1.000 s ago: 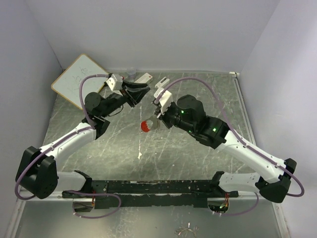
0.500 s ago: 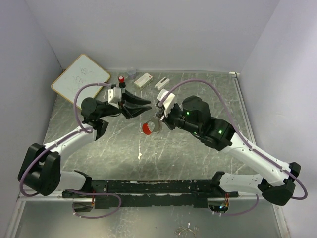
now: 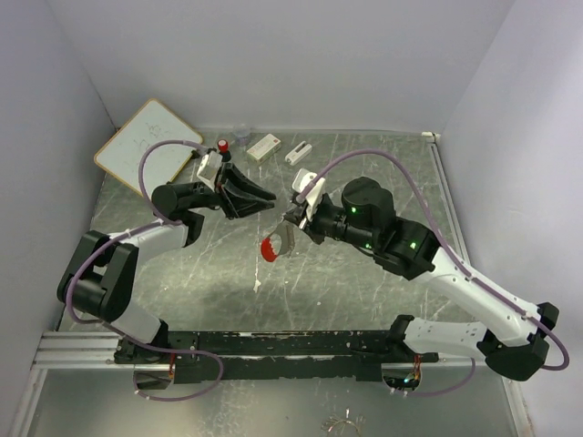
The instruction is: Remove the keys from the keyring
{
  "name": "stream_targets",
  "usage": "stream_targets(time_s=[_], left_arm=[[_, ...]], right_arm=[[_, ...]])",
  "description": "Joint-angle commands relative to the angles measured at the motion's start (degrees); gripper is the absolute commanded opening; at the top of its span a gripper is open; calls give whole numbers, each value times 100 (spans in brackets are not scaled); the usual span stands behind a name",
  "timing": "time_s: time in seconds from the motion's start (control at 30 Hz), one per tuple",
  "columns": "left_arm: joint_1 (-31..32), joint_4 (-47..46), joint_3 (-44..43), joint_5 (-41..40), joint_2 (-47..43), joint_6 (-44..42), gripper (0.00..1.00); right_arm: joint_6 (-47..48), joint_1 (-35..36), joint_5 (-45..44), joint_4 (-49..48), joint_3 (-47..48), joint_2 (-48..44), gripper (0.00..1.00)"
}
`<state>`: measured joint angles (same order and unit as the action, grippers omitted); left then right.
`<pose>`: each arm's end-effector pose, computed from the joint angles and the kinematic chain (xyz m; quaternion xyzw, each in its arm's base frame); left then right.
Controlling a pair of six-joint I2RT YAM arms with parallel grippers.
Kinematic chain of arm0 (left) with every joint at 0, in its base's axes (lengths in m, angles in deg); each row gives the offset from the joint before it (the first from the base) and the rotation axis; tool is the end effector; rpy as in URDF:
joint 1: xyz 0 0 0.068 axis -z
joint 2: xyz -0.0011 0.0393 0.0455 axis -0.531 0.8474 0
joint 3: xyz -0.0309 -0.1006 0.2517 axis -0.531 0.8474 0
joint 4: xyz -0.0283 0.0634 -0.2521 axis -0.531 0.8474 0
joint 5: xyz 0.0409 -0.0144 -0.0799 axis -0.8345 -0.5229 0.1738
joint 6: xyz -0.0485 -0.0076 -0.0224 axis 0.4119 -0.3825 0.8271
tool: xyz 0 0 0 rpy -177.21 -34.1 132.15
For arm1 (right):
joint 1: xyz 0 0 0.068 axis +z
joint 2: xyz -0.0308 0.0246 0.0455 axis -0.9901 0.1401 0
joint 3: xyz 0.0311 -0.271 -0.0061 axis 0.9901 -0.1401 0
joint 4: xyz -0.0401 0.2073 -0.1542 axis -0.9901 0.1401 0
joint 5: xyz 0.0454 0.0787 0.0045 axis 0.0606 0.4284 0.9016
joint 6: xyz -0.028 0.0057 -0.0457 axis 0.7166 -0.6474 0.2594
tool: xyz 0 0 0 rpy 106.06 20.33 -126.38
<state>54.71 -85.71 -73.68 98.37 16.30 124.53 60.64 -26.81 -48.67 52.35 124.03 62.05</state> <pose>0.2612 -0.1442 0.3102 0.4090 0.4371 -0.6236 0.5027 0.1270 0.1872 0.4175 -0.4651 0.6490 0.2466 0.5493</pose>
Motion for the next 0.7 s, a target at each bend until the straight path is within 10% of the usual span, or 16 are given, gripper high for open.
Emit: stream_targets(time_s=[0.0, 0.67], left_arm=[[56, -1651, -127, 314, -209, 389, 38], [710, -1653, -369, 646, -234, 369, 41]], right_arm=[[69, 2, 298, -30, 230, 72, 0], [317, -2, 54, -715, 52, -109, 0]])
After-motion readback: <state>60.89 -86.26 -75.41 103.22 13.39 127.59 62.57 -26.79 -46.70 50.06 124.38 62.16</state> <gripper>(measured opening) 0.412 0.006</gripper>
